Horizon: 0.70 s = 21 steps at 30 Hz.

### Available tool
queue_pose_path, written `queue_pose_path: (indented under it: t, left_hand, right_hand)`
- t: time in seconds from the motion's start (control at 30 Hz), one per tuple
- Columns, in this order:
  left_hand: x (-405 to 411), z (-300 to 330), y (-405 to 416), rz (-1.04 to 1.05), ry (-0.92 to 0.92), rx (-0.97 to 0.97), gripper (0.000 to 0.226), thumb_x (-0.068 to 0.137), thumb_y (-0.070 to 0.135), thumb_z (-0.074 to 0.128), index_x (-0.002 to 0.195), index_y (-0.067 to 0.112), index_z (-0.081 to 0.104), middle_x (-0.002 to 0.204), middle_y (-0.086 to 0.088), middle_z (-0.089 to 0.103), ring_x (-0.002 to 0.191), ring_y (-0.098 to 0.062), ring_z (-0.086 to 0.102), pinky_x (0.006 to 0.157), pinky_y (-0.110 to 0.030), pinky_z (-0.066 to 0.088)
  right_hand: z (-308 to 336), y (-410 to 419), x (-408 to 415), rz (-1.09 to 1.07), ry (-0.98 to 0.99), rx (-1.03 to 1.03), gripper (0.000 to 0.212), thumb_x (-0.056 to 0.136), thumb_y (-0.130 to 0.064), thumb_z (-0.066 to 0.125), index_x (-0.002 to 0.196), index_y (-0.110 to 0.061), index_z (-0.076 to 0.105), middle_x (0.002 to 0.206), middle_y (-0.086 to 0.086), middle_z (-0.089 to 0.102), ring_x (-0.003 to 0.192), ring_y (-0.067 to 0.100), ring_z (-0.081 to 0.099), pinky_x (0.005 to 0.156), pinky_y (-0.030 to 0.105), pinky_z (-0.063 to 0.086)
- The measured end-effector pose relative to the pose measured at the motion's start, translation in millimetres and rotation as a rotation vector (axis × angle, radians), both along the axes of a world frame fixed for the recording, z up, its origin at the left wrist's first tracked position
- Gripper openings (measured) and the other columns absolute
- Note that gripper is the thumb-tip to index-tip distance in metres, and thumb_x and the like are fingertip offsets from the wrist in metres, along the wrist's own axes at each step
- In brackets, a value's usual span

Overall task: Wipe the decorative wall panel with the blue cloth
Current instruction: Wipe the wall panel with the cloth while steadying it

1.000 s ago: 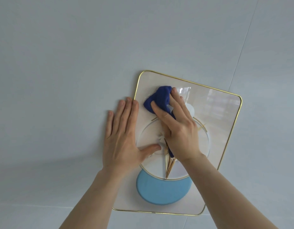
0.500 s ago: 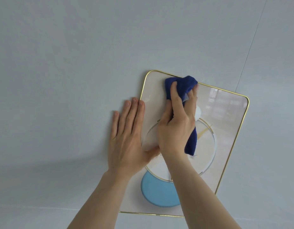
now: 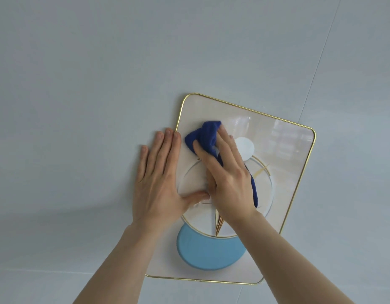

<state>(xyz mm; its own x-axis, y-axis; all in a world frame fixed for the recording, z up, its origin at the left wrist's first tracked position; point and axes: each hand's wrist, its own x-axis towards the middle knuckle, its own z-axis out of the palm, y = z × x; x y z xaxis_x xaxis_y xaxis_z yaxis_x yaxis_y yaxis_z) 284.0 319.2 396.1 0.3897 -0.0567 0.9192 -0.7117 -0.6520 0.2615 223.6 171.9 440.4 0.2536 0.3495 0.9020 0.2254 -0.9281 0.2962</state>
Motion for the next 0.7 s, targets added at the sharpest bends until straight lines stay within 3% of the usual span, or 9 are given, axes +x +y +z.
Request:
queue_pose_path:
  t: [0.17, 0.3, 0.43, 0.57, 0.63, 0.7]
  left_hand:
    - [-1.0, 1.8, 5.7, -0.024, 0.033, 0.037, 0.136, 0.063, 0.085, 0.068, 0.164, 0.014, 0.008, 0.173, -0.001, 0.007, 0.16, -0.014, 0.0, 0.13, -0.037, -0.004]
    - [-2.5, 3.7, 8.9, -0.031, 0.051, 0.058, 0.14, 0.06, 0.086, 0.07, 0.164, 0.017, 0.005, 0.172, 0.002, 0.004, 0.16, -0.012, -0.003, 0.13, -0.036, -0.004]
    - [-6.7, 5.3, 10.4, -0.039, 0.074, 0.063, 0.146, 0.055, 0.076, 0.08, 0.163, 0.02, -0.001, 0.171, 0.006, 0.0, 0.159, -0.01, -0.006, 0.13, -0.037, -0.003]
    - [-8.9, 4.8, 11.6, -0.034, 0.073, 0.06, 0.148, 0.054, 0.075, 0.081, 0.163, 0.021, -0.002, 0.172, 0.002, 0.006, 0.159, -0.01, -0.006, 0.13, -0.039, -0.001]
    - [-10.6, 4.6, 11.7, -0.032, 0.083, 0.055, 0.147, 0.054, 0.074, 0.082, 0.163, 0.02, 0.0, 0.173, 0.0, 0.009, 0.159, -0.012, -0.003, 0.13, -0.04, 0.0]
    - [-13.4, 5.4, 11.1, -0.03, 0.094, 0.055, 0.147, 0.054, 0.072, 0.084, 0.163, 0.019, 0.002, 0.173, -0.002, 0.01, 0.16, -0.015, 0.001, 0.13, -0.041, 0.002]
  right_hand:
    - [-30.5, -14.0, -14.1, -0.073, 0.018, -0.019, 0.052, 0.091, 0.015, 0.065, 0.134, -0.013, 0.068, 0.147, 0.017, 0.058, 0.152, 0.034, 0.037, 0.108, 0.054, 0.052]
    - [-29.6, -13.1, -20.7, -0.12, 0.036, -0.036, 0.051, 0.094, 0.012, 0.057, 0.135, -0.016, 0.067, 0.147, 0.015, 0.059, 0.152, 0.032, 0.038, 0.108, 0.049, 0.053]
    - [-41.0, -27.6, -39.5, -0.2, 0.037, -0.04, 0.04, 0.108, -0.002, 0.041, 0.133, -0.017, 0.069, 0.145, 0.014, 0.061, 0.149, 0.031, 0.043, 0.103, 0.046, 0.057]
    - [-56.4, -34.5, -53.1, -0.299, -0.01, 0.089, 0.066, 0.081, 0.021, 0.054, 0.129, -0.021, 0.072, 0.141, 0.011, 0.064, 0.144, 0.031, 0.05, 0.085, 0.035, 0.062]
    - [-57.9, -26.3, -53.9, -0.318, -0.016, 0.128, 0.071, 0.077, 0.02, 0.049, 0.13, -0.023, 0.072, 0.138, 0.009, 0.066, 0.144, 0.03, 0.05, 0.079, 0.026, 0.053]
    - [-57.8, -20.0, -53.5, -0.341, -0.015, 0.131, 0.067, 0.08, 0.015, 0.046, 0.13, -0.022, 0.072, 0.134, 0.009, 0.067, 0.143, 0.03, 0.051, 0.073, 0.025, 0.053]
